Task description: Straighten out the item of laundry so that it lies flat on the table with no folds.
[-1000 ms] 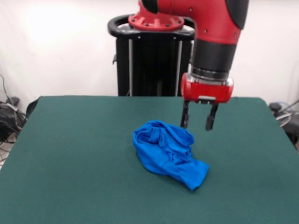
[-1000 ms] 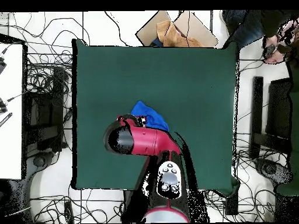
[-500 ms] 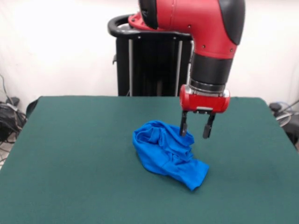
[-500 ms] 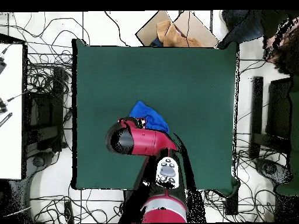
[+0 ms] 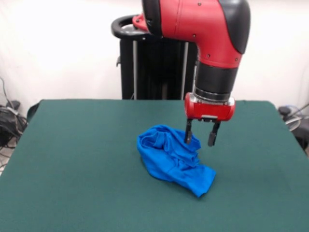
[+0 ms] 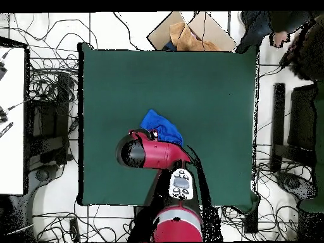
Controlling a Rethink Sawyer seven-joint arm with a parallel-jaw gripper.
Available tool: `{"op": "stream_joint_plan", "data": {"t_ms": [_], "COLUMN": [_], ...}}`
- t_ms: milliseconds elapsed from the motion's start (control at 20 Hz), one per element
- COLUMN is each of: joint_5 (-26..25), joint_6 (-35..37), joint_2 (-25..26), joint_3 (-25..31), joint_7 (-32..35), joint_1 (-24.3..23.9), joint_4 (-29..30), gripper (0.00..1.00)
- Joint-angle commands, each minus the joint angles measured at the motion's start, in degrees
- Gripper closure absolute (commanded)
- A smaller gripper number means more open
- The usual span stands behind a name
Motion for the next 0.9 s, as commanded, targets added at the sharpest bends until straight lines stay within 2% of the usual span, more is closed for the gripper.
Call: {"op": "stream_joint_plan", "data": {"t_ms": [50, 400, 650, 900], "joint_5": [2.6, 2.7, 1.2, 1.1], "joint_6": [-3.1, -3.0, 2.3, 2.9], "joint_2": [1.9, 1.7, 0.4, 0.8], "joint_3": [1.7, 1.7, 1.7, 1.4], "joint_7": [12.5, 12.5, 8.8, 8.5], "joint_1": [-0.5, -0.6, -1.6, -1.6], "joint_4": [-2.2, -1.7, -2.9, -3.7], "gripper": [0.0, 0.0, 0.0, 0.0]}}
